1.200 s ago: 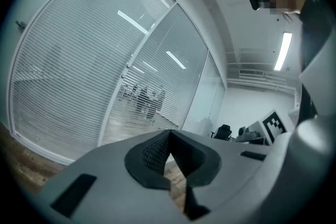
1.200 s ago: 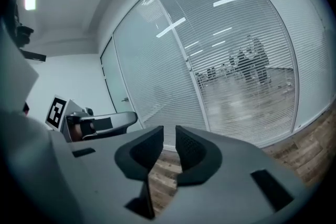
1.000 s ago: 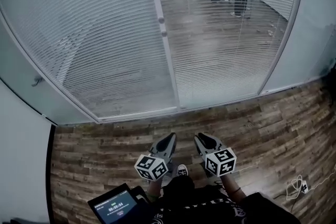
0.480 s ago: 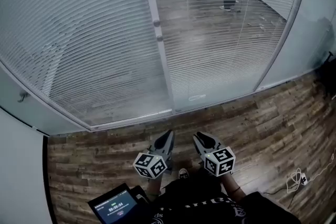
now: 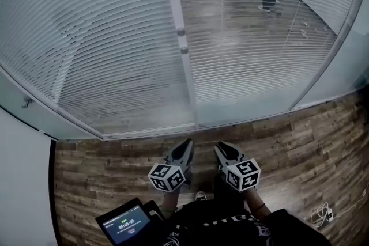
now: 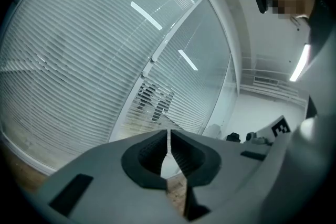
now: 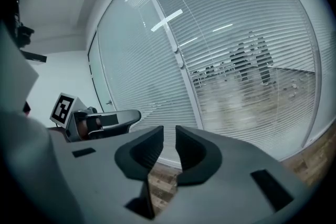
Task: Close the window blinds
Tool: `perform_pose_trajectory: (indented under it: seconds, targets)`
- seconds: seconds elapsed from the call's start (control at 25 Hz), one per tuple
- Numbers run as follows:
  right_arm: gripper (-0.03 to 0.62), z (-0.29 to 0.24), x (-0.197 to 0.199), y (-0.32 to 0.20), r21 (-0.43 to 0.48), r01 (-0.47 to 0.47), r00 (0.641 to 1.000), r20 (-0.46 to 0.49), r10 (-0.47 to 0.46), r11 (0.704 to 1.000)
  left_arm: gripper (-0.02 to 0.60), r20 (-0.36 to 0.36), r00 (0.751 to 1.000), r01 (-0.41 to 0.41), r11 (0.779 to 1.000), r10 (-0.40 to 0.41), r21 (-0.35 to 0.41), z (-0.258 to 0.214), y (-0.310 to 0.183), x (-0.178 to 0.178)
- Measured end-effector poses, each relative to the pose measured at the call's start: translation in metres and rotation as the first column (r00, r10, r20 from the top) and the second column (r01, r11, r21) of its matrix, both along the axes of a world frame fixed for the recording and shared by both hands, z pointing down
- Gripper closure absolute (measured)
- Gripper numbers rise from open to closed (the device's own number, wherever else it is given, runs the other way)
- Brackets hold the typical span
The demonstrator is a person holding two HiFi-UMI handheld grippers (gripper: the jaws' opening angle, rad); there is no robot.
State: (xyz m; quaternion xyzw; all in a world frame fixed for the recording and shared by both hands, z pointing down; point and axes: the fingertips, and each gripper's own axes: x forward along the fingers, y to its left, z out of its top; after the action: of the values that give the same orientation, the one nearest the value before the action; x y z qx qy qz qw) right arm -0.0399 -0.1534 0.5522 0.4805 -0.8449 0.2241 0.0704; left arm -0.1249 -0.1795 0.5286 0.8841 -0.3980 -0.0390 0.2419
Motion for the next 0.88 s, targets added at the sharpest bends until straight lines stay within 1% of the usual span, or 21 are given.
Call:
perform_pose_trajectory:
  seconds: [0.28,0.4,0.44,0.48,0.56,0.64,0.72,0.88]
  targets:
    - [0.511,-0.014,0.026,-0.093,0.027,0.108,0.994,-0.017,-0.108,0.994,0.575,-0.005,0.997,0.074,0.997,-0.074,0.028,-0.018,-0.088,0.038]
    - [0.511,-0.017,0.037,-0.126,0.035,0.148,0.989,-0.018,-0.147,0.988,0.574,0.004,0.992,0.126,0.991,-0.127,0.054,-0.026,-0.126,0.047]
    - [0.511,-0.016,0.041,-0.135,0.036,0.159,0.987,-0.018,-0.158,0.987,0.563,0.004,0.989,0.146,0.987,-0.146,0.061,-0.028,-0.138,0.05]
    - [0.511,-0.013,0.044,-0.143,0.036,0.17,0.985,-0.018,-0.169,0.985,0.538,0.001,0.987,0.163,0.984,-0.164,0.066,-0.029,-0.15,0.051]
    - [0.511,-0.009,0.051,-0.155,0.036,0.192,0.981,-0.015,-0.192,0.981,0.495,-0.021,0.98,0.197,0.978,-0.196,0.069,-0.033,-0.172,0.053]
    - [0.511,-0.011,0.056,-0.17,0.038,0.212,0.977,-0.011,-0.211,0.977,0.489,-0.058,0.971,0.237,0.969,-0.234,0.074,-0.046,-0.195,0.051]
    - [0.511,-0.016,0.058,-0.186,0.04,0.225,0.974,-0.006,-0.225,0.974,0.479,-0.079,0.957,0.285,0.955,-0.278,0.082,-0.063,-0.219,0.045]
    - [0.511,-0.019,0.062,-0.204,0.037,0.228,0.973,0.015,-0.229,0.973,0.417,-0.095,0.933,0.354,0.932,-0.346,0.084,-0.086,-0.26,0.036]
